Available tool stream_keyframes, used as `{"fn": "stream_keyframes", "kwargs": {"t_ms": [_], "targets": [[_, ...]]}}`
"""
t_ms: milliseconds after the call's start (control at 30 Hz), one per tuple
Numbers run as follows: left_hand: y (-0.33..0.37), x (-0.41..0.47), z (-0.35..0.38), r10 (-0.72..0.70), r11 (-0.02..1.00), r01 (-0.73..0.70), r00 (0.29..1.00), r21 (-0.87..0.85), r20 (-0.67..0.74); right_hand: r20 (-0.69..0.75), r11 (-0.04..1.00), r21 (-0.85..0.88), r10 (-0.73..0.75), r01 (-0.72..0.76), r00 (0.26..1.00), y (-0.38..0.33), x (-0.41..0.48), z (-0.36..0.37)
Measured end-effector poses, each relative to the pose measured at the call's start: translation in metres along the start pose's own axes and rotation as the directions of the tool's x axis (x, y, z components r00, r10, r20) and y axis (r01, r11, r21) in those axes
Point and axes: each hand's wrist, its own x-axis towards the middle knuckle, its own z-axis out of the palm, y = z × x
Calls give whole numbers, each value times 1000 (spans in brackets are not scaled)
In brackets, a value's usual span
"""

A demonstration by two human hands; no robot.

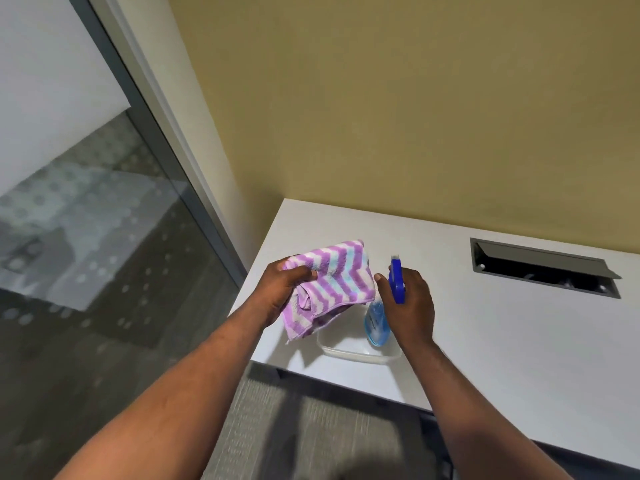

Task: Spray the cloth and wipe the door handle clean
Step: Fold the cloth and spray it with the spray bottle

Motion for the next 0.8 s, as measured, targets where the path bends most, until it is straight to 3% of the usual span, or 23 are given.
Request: {"fn": "stream_keyframes", "kwargs": {"t_ms": [467,700,800], "targets": [[-9,1,8,-33,999,33,999,19,0,63,990,-103,107,-101,992,38,-17,11],[5,-10,17,6,999,-5,1000,-33,19,-14,995,-91,-34,33,999,19,-20,-12],[11,-19,22,17,999,-17,1000,-36,15,-87,996,2,-87,88,992,-8,-15,-22]]}}
